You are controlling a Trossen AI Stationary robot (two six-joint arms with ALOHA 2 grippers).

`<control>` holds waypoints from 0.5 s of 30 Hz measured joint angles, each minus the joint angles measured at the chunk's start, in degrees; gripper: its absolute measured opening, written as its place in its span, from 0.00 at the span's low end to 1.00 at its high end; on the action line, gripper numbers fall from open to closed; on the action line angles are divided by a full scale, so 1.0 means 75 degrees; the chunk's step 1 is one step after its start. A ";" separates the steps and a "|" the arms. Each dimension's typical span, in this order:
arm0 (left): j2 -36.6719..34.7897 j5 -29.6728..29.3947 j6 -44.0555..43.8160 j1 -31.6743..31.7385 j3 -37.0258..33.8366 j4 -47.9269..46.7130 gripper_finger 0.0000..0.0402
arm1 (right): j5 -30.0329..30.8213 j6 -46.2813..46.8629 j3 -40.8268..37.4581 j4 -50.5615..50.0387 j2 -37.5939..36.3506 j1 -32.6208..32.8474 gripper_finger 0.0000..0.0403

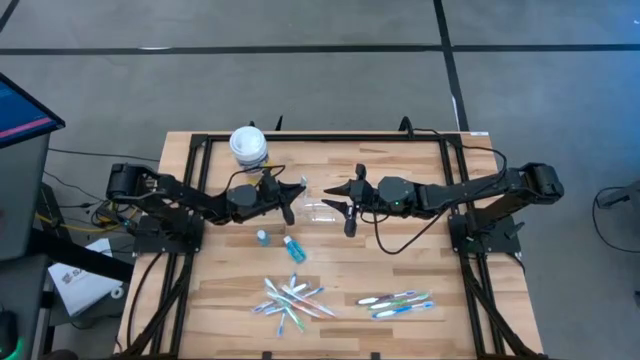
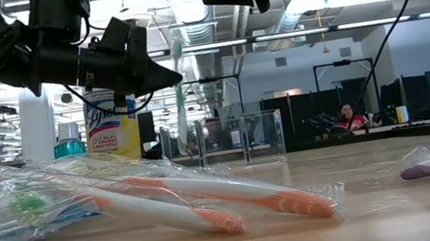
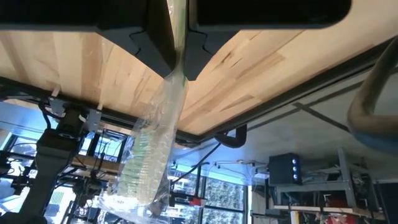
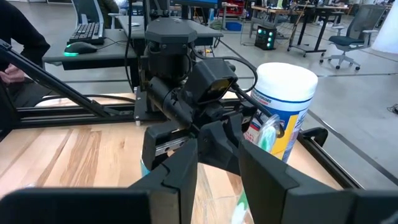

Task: Pick & Place toothbrushing station
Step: Put the top right green toothbrush into the transparent organizer

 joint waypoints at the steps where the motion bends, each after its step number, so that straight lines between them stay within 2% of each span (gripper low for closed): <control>1: 0.0001 -0.0002 0.0000 0.0000 0.0000 -0.0022 0.02 | 0.0000 0.0000 0.0000 0.0002 0.0000 0.0000 0.27; 15: 0.0582 -0.0142 -0.0361 -0.0003 0.0006 0.0060 0.02 | 0.0000 0.0000 0.0000 0.0002 0.0000 0.0000 0.27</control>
